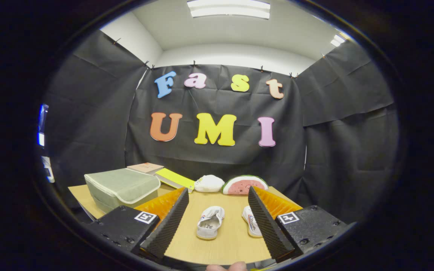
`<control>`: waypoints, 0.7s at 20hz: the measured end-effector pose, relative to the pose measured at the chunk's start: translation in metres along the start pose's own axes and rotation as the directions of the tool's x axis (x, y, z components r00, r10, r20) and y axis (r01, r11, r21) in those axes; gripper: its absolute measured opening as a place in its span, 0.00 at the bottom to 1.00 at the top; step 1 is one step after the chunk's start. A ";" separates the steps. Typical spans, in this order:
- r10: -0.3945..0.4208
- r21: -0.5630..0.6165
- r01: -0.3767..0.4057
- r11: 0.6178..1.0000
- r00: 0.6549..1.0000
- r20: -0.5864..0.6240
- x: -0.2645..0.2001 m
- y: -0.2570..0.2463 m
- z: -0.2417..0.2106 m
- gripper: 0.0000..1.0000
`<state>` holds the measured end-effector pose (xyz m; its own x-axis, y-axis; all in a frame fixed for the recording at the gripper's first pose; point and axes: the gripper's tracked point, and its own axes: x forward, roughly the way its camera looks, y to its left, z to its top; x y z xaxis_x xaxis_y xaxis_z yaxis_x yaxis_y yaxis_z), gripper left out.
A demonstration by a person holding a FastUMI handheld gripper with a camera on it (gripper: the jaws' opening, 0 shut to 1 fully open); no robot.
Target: Open the storage box then place both shoes into the box .Put the left shoe in first, then the right shoe, with the right side of both shoes facing outward in a uniform manner.
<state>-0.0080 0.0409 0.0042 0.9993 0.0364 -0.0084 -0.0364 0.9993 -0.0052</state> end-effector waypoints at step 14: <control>0.109 0.063 -0.106 0.992 0.993 -0.048 0.011 0.059 -0.004 1.00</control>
<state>0.0013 0.1002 -0.0001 0.9878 0.1452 -0.0566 -0.1419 0.9882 0.0584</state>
